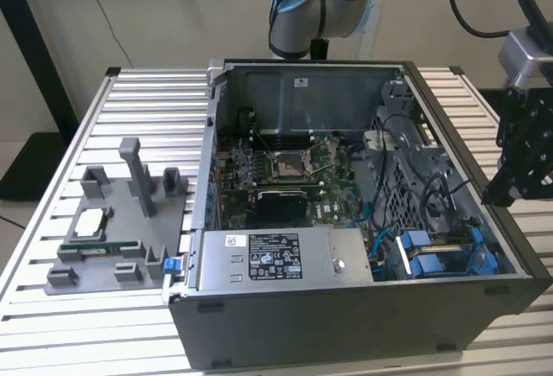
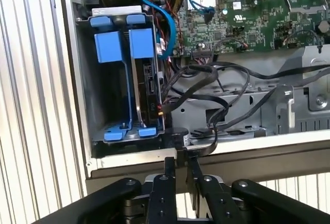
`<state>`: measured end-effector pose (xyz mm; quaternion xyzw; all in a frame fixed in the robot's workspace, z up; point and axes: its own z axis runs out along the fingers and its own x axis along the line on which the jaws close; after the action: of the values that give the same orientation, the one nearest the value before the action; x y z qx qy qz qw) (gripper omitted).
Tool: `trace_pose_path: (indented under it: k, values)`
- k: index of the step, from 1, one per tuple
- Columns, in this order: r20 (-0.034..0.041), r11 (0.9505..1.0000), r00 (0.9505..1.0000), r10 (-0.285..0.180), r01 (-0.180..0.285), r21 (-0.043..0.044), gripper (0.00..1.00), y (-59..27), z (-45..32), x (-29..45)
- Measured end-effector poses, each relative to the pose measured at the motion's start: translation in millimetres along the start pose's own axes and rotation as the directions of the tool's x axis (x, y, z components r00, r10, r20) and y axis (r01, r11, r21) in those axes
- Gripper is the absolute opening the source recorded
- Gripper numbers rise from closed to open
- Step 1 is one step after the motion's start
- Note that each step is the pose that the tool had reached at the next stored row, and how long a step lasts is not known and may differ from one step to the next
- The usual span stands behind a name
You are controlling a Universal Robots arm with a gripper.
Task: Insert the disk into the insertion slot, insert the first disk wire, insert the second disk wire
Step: 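Insert the second disk wire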
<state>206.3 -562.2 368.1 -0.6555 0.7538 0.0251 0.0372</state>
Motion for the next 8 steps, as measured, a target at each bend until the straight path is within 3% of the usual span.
trace_pose_path:
  k: [1, 2, 8]
  values:
    - [-0.0002, 0.9999, 0.9999, 0.014, -0.014, 0.0012, 1.00, 0.0, 0.2, 0.0]
    - [-0.0004, 0.9995, 0.9995, 0.031, -0.031, 0.0025, 0.00, 0.0, 0.5, 0.1]
    - [-0.0005, 0.9948, 0.9948, 0.102, -0.102, 0.0073, 0.00, -0.1, -1.4, 0.5]
